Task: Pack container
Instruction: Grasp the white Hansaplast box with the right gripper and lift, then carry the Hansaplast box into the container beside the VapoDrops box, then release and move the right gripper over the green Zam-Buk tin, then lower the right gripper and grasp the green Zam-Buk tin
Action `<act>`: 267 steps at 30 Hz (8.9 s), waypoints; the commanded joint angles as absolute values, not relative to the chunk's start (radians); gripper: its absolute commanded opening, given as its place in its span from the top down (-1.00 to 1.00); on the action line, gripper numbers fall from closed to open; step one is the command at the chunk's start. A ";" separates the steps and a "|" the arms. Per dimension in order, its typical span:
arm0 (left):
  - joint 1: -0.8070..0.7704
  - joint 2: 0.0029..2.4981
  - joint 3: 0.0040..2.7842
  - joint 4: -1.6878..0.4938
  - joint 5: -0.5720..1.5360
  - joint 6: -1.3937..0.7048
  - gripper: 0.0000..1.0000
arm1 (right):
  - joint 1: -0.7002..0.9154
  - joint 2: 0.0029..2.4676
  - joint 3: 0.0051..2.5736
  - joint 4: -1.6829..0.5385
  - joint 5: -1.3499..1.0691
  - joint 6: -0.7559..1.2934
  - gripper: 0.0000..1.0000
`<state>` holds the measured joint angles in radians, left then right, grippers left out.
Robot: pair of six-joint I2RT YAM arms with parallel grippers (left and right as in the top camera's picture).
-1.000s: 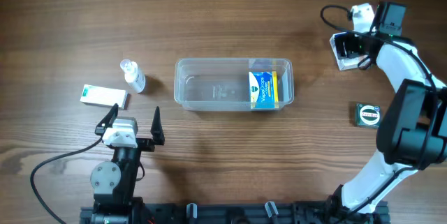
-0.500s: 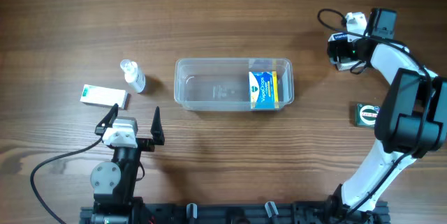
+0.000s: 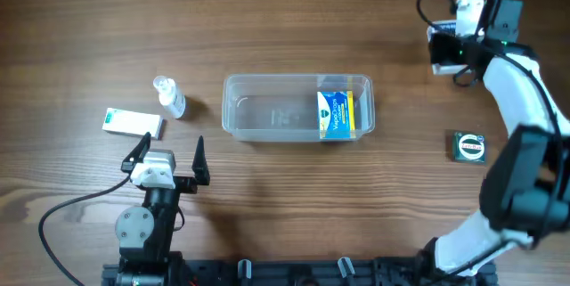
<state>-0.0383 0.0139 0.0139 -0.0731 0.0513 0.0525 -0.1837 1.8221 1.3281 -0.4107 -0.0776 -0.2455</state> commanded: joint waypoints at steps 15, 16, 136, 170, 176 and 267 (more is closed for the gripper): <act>-0.043 0.007 0.006 -0.071 0.063 0.075 -1.00 | 0.451 1.515 1.327 -0.611 -0.040 0.508 -0.48; -0.043 0.007 0.006 -0.071 0.063 0.075 -1.00 | 0.500 1.515 1.327 -0.614 -0.007 0.508 -0.49; -0.043 0.007 0.006 -0.071 0.063 0.075 -0.99 | -0.526 1.287 0.726 -0.726 0.028 0.371 -1.00; -0.043 0.007 0.006 -0.071 0.063 0.075 -0.99 | -0.530 1.287 0.517 -0.482 0.055 0.448 0.92; -0.043 0.007 0.006 -0.071 0.063 0.075 -0.99 | -0.530 1.287 0.516 -0.463 0.052 0.499 0.92; -0.043 0.007 0.006 -0.071 0.063 0.075 -0.99 | -0.422 1.739 0.947 -0.458 -0.034 -0.105 -1.00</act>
